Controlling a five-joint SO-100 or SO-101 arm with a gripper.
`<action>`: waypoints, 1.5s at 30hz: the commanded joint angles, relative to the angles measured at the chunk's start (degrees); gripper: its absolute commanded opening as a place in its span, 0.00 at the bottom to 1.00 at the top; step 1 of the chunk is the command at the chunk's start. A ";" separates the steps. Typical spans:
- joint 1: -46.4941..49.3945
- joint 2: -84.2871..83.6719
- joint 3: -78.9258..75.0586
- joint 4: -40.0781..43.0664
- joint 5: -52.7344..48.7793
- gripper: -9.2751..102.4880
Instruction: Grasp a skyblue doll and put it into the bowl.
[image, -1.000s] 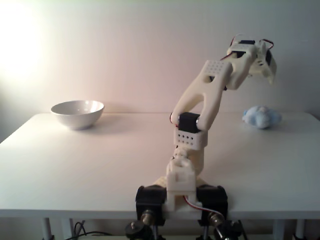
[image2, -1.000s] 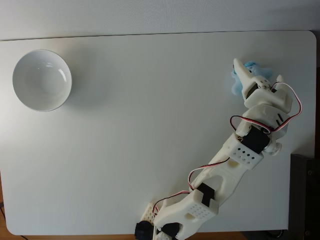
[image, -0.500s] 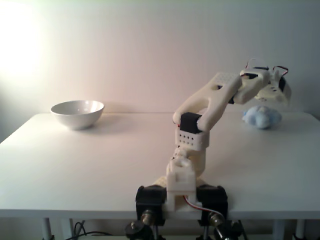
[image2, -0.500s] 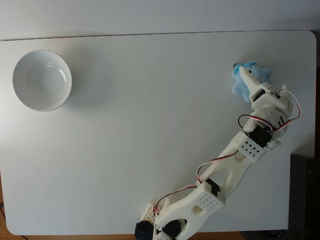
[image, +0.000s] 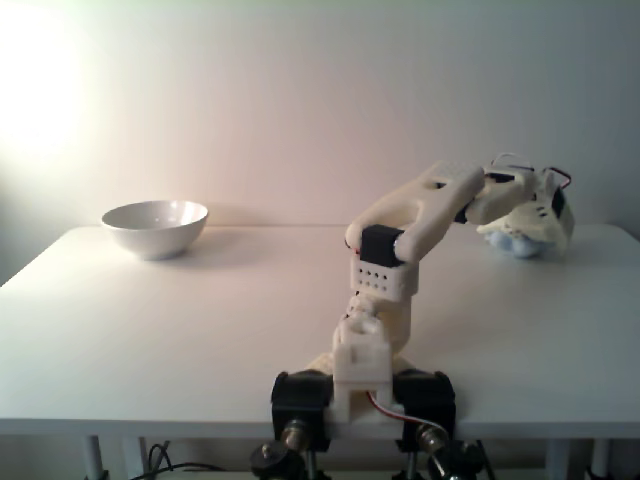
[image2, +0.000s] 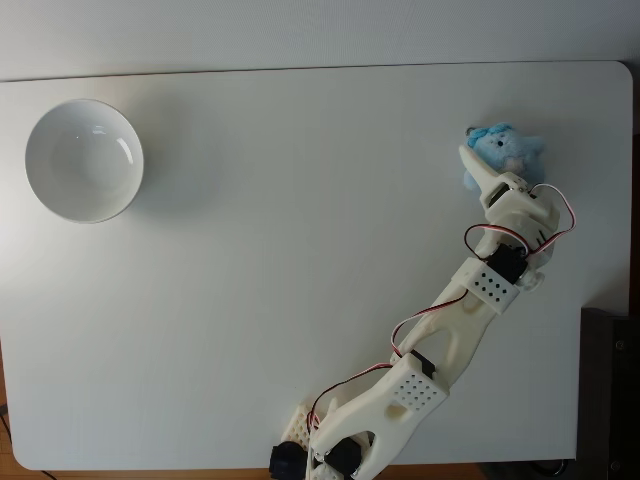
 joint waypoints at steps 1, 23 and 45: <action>-0.97 0.44 -2.37 -0.79 0.35 0.76; -2.02 -2.90 -2.37 -8.88 0.35 0.69; -2.37 -2.81 -2.46 -8.88 0.26 0.31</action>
